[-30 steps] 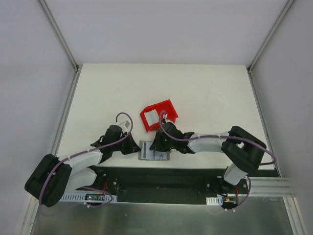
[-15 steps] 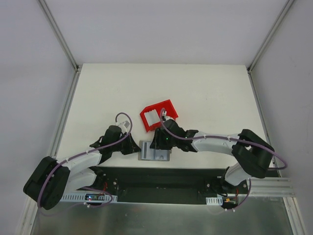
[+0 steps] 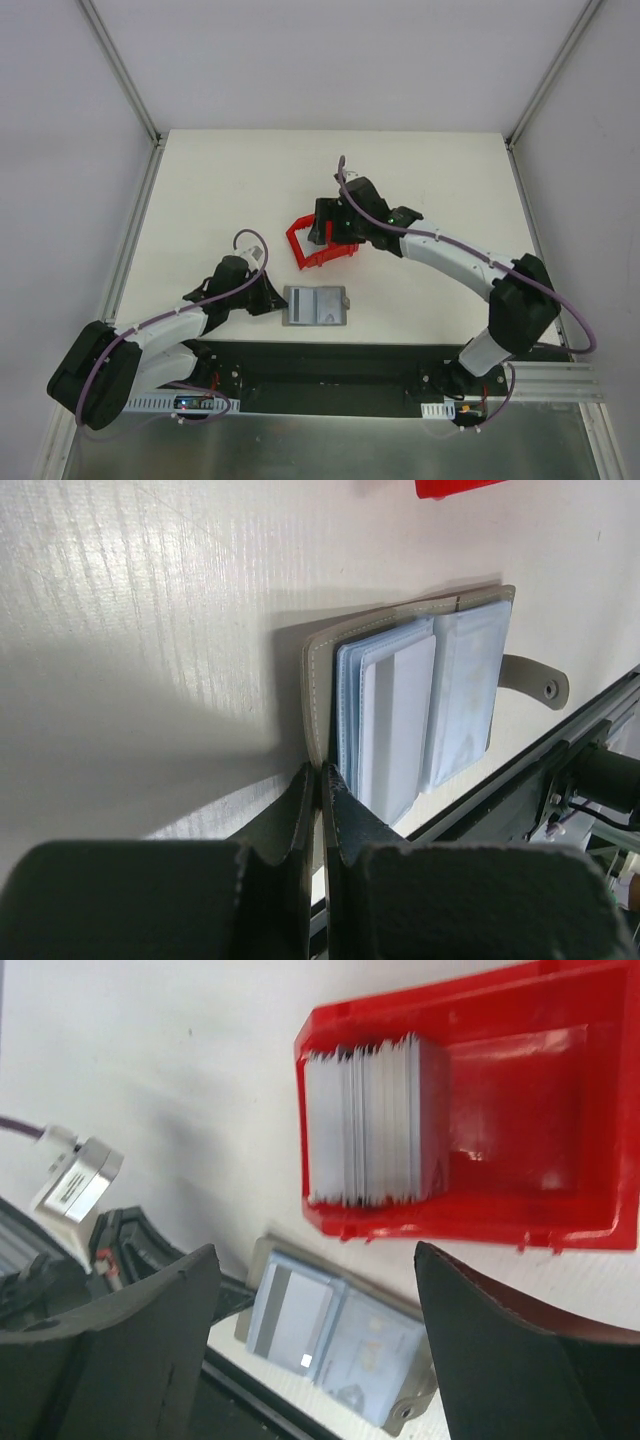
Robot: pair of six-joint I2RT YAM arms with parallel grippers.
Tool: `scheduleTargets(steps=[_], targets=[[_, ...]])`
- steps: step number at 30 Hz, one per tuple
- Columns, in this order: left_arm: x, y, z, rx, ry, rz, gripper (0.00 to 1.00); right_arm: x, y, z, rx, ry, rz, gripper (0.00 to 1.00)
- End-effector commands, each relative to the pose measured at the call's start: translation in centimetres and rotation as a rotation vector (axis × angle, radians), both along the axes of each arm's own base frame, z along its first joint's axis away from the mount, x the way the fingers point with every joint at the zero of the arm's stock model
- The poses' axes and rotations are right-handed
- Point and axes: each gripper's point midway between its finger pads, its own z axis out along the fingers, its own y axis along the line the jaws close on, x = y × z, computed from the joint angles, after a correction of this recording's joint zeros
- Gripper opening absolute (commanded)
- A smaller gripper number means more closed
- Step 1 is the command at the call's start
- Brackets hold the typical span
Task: Put the credit cards into the card holder
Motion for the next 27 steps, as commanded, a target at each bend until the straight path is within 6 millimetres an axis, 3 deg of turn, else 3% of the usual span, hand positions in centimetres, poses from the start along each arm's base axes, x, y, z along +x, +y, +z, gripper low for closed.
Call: scheduleTargets(steps=[1,12,27], targets=[[1.7,-0.2,1.4,0.000,-0.039,0.037,0.00,1.7,-0.4,-1.3,-0.093,0.049,0.080,0.81],[2.3,0.1,1.3,0.036,-0.040,0.050,0.00,5.7,1.2,-4.7,-0.143,0.148,0.121,0.83],[2.0,0.2,0.9,0.046,-0.032,0.039,0.00,6.6,2.5,-7.5,-0.121,0.241,0.156,0.85]])
